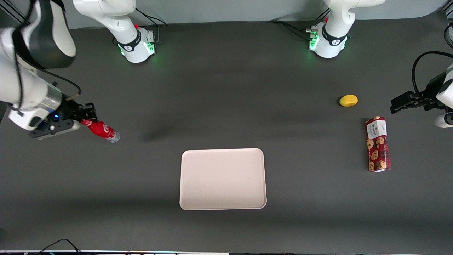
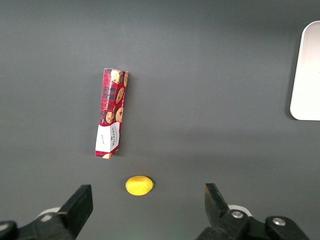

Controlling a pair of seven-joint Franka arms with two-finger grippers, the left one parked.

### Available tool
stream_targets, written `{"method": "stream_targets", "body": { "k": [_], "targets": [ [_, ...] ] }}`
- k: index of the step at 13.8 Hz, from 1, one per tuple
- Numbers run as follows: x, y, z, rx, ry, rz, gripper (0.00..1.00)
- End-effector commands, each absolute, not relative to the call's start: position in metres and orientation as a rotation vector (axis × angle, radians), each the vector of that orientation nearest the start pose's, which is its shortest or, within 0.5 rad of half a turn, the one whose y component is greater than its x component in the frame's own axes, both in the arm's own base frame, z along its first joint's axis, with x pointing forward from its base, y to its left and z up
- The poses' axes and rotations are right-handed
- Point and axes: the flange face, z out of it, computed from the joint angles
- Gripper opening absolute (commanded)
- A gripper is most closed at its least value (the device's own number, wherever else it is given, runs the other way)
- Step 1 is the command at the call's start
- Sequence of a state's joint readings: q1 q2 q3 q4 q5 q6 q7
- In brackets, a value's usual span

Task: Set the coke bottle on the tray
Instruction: 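Lift the red bottle and carry it over the white tray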

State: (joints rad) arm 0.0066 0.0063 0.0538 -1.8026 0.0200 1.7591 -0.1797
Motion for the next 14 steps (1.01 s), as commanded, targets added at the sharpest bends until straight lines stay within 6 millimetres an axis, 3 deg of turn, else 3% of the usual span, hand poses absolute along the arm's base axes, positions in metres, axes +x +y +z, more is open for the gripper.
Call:
{"method": "stream_targets", "body": {
  "k": [1, 3, 6, 10, 12, 14],
  "targets": [
    [0.563, 0.04, 0.561, -3.082, -0.408, 0.068, 0.0],
    [0.566, 0.051, 0.559, -3.074, -0.43, 0.061, 0.0],
    [0.574, 0.109, 0.566, -3.091, -0.369, 0.027, 0.0],
    [0.57, 0.196, 0.569, -3.098, -0.237, 0.006, 0.0],
    [0.574, 0.237, 0.563, -3.098, -0.179, -0.036, 0.0],
    [0.585, 0.272, 0.545, -3.065, -0.089, -0.079, 0.0]
  ]
}}
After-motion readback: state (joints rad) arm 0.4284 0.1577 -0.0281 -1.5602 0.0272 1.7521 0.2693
